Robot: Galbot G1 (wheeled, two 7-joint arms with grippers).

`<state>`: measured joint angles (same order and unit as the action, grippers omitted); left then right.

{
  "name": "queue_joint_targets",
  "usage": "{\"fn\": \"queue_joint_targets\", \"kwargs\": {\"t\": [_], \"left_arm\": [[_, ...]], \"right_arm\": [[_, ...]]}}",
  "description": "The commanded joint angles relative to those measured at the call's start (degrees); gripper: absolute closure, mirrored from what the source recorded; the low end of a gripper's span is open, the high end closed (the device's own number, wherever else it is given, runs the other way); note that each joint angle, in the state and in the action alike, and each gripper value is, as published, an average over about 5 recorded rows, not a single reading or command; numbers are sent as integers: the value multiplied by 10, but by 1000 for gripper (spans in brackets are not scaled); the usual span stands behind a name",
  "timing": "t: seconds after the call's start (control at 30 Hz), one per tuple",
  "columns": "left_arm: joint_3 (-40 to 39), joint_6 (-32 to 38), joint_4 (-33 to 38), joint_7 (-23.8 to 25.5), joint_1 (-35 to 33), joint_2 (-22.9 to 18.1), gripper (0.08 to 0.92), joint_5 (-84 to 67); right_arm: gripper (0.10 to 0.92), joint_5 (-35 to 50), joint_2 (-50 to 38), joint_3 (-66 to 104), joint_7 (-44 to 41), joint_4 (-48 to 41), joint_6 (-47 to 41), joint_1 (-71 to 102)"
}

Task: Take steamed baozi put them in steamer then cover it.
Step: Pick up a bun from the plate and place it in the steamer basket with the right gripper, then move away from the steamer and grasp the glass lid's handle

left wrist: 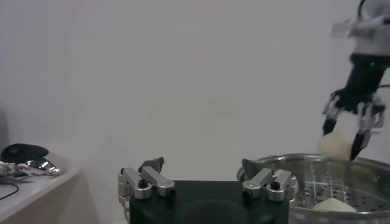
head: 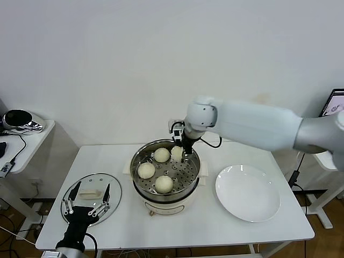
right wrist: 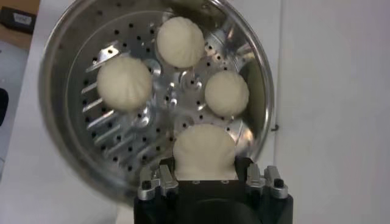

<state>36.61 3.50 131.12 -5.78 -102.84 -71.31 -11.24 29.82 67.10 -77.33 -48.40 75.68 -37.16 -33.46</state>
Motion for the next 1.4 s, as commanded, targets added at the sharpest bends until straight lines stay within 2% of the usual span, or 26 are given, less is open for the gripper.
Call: {"fn": "queue_joint_targets", "kwargs": {"t": [0.03,0.5,0.6,0.8,0.97,1.17,1.3,1.4], "left_arm": [[0,0,-2,0,2,1,177,-1],[-1,1,-5,1,5,0,177,-2],[-1,0,-5,1,5,0,177,-2],[-1,0,-7,1,8,1,177,-3],[-1,0,-14,1,12,2,177,-4],[1,1,-23,1,14,2,177,-2],[1,3,-32,0,13,-4,177,2],[1,5,-40,-2,11,-9,177,7]], "right_arm": [[426,4,52,-7,16,-42,-24,46],[421,2,35,2,21,-30,-33,56],[375,8,17,10,22,-10,-36,38],[225,42,-63,18,59,73,-44,-4],[203,61,-170,65,161,174,-31,22],[202,97,-337,240,400,290,109,213],[203,55,-392,433,484,319,238,444],[203,-16,-385,612,504,324,325,648]]}}
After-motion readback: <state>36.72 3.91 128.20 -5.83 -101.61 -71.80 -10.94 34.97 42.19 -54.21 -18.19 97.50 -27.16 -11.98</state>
